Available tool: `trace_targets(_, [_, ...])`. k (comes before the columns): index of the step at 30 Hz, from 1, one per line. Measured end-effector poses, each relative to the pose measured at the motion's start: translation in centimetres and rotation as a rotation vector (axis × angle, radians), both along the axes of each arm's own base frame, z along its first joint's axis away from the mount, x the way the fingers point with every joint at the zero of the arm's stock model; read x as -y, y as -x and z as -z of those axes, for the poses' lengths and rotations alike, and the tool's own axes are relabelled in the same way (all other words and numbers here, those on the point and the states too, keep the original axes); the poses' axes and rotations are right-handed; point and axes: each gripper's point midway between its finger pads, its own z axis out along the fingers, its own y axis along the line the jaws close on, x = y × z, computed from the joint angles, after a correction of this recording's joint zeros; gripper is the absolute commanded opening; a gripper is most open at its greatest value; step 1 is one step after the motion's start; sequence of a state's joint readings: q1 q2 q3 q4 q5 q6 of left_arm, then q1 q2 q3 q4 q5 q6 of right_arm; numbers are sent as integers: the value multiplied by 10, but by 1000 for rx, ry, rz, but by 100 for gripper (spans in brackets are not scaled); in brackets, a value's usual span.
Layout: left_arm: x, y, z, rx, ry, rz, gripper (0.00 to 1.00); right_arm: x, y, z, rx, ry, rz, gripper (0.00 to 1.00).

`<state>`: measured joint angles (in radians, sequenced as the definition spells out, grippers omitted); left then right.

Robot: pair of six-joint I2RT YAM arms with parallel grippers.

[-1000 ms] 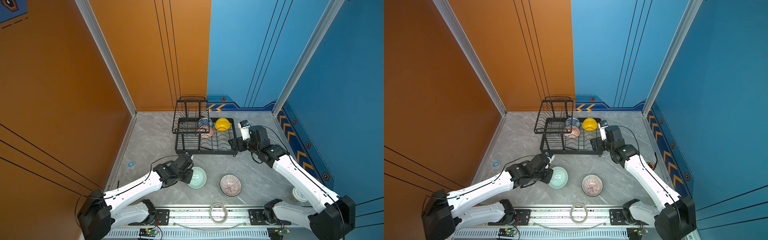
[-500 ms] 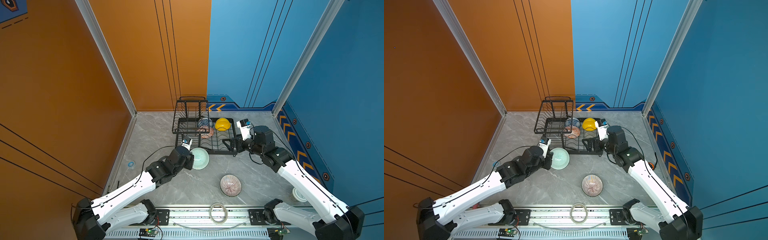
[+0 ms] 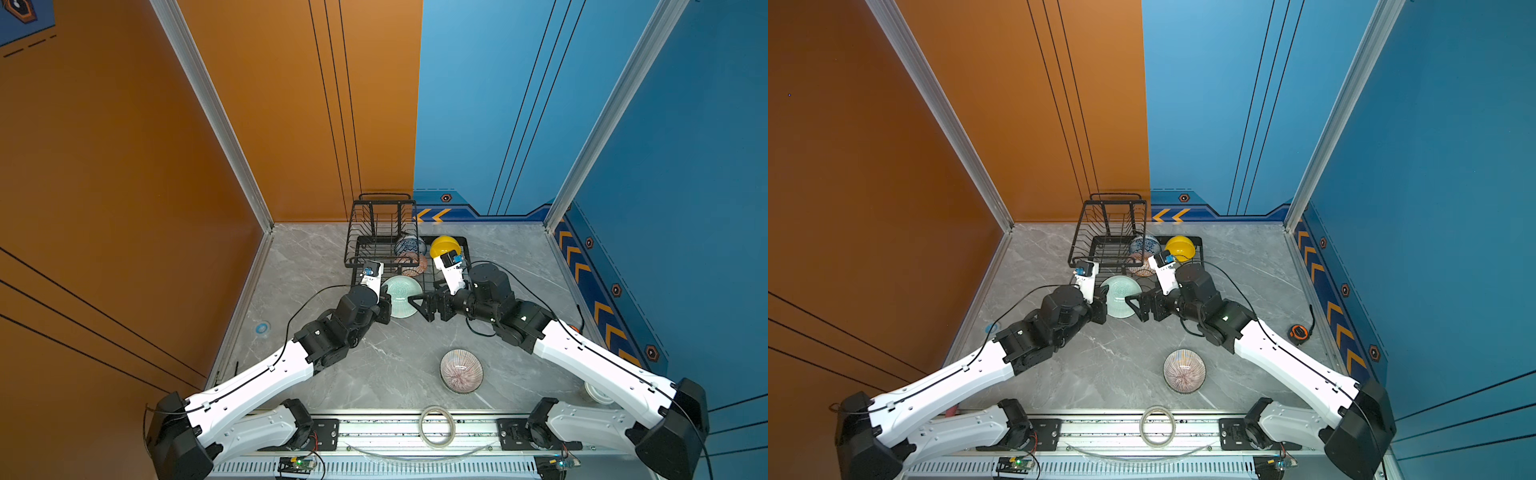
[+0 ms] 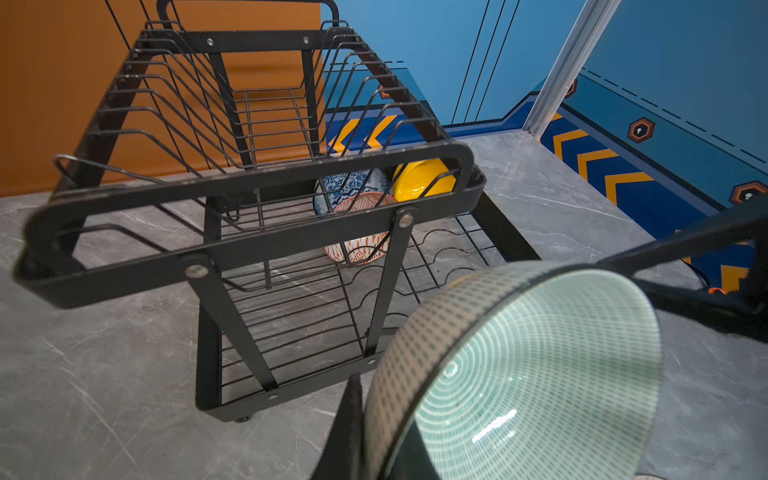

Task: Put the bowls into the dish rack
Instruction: 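Lift the pale green bowl with the left gripper while the right gripper approaches, then close the right gripper on the pale green bowl rim beside the left gripper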

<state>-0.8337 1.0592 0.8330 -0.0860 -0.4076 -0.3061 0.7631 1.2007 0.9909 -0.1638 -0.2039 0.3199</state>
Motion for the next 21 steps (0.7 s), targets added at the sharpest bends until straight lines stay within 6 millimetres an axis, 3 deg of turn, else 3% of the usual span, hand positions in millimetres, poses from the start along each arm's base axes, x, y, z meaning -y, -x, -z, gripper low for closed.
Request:
trace_targets(4, [4, -3, 0, 7, 7, 2, 0, -7, -2, 10, -6, 31, 19, 97])
trace_targets(9, [9, -2, 0, 8, 14, 16, 0, -8, -14, 10, 0, 21, 93, 86])
trace_targets(13, [12, -1, -2, 14, 23, 25, 0, -8, -22, 11, -6, 8, 140, 72])
trace_targets(17, [15, 0, -4, 19, 30, 34, 0, -8, -26, 15, -16, 8, 166, 65])
trace_targets(21, [16, 1, -3, 18, 30, 39, 0, -6, -28, 15, -11, 12, 183, 49])
